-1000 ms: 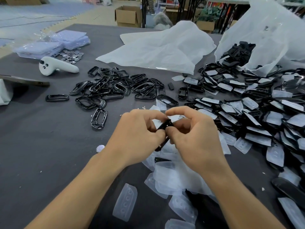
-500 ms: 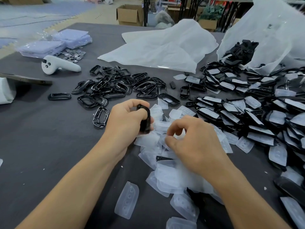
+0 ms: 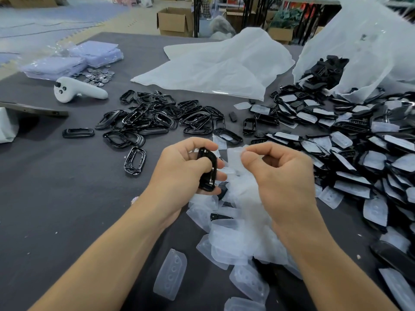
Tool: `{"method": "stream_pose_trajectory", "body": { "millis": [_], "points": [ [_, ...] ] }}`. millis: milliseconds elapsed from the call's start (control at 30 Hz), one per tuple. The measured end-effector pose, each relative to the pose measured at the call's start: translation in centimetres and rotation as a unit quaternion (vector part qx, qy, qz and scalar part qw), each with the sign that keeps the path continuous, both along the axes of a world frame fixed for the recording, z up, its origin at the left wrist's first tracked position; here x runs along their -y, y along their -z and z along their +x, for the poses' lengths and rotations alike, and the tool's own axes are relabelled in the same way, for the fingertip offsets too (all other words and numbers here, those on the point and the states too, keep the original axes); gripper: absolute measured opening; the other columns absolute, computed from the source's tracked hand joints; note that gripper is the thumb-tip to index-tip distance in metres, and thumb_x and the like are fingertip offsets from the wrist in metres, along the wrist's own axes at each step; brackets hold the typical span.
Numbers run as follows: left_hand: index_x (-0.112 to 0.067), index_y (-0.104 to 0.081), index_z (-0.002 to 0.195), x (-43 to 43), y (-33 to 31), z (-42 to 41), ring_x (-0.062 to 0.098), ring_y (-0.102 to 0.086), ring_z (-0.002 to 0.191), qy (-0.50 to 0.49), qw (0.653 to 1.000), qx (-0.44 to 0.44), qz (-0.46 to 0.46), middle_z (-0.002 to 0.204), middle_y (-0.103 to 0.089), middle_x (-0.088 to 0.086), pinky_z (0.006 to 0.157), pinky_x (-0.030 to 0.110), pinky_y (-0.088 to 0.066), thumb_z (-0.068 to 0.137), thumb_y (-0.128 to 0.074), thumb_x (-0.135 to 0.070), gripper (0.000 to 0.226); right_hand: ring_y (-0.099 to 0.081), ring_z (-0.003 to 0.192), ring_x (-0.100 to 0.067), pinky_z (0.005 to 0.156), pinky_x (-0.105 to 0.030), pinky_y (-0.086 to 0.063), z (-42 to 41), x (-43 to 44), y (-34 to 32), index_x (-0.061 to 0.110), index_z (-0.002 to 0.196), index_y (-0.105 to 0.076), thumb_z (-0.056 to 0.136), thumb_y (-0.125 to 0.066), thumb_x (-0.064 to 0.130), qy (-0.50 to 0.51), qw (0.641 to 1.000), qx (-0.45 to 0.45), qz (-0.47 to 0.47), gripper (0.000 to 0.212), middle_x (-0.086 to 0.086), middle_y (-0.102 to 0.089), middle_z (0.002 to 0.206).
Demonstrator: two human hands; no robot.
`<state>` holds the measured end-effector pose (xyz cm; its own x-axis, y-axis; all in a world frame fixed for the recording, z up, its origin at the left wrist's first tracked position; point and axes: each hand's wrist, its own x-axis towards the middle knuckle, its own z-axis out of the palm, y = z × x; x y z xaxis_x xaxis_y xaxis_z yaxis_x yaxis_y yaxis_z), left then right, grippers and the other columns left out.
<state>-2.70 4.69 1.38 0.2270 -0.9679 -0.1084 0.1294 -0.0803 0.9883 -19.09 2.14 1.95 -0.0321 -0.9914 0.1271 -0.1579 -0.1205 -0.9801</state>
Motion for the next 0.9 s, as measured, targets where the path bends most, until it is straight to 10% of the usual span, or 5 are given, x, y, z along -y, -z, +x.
{"method": "stream_pose_trajectory", "body": {
  "millis": [133,333,533,900],
  "points": [
    [-0.015,-0.075,0.093,-0.1,0.0,-0.2,0.026,-0.071,0.062,0.030,0.998,-0.036,-0.030,0.076,-0.072,0.012,0.052,0.034,-0.058,0.091,-0.050,0.015,0.039,-0.049,0.044,-0.009,0.048,-0.026,-0.042,0.2,-0.5,0.7,0.033,0.078,-0.074,0.083,-0.073,0.030,0.063,0.984,-0.126,-0.112,0.006,0.007,-0.060,0.053],
    [-0.008,-0.074,0.099,0.1,0.5,-0.2,0.030,-0.064,0.054,0.078,0.995,-0.017,-0.065,0.069,-0.069,0.018,0.054,0.032,-0.054,0.081,-0.051,0.017,0.038,-0.059,0.050,-0.006,0.055,-0.014,-0.048,0.9,-0.9,-0.3,0.018,0.073,-0.081,0.096,-0.070,0.019,-0.167,0.985,0.052,-0.011,0.025,-0.003,-0.071,0.061],
    [-0.016,-0.077,0.099,-0.1,0.5,-0.5,0.026,-0.063,0.056,0.082,0.993,0.007,-0.082,0.078,-0.073,0.026,0.050,0.023,-0.050,0.090,-0.054,0.015,0.041,-0.048,0.043,-0.006,0.047,-0.025,-0.048,1.1,-1.5,0.4,0.037,0.093,-0.061,0.085,-0.079,0.016,-0.078,0.985,-0.138,-0.075,0.028,0.005,-0.055,0.051],
    [-0.021,-0.072,0.114,0.0,0.9,-0.6,0.028,-0.068,0.055,0.050,0.996,0.042,-0.060,0.066,-0.072,0.008,0.052,0.028,-0.053,0.089,-0.052,0.014,0.047,-0.045,0.041,-0.008,0.045,-0.019,-0.036,0.3,-0.7,0.0,0.029,0.079,-0.065,0.077,-0.086,0.022,-0.065,0.988,-0.135,-0.043,0.021,0.009,-0.058,0.049]
  ]
}}
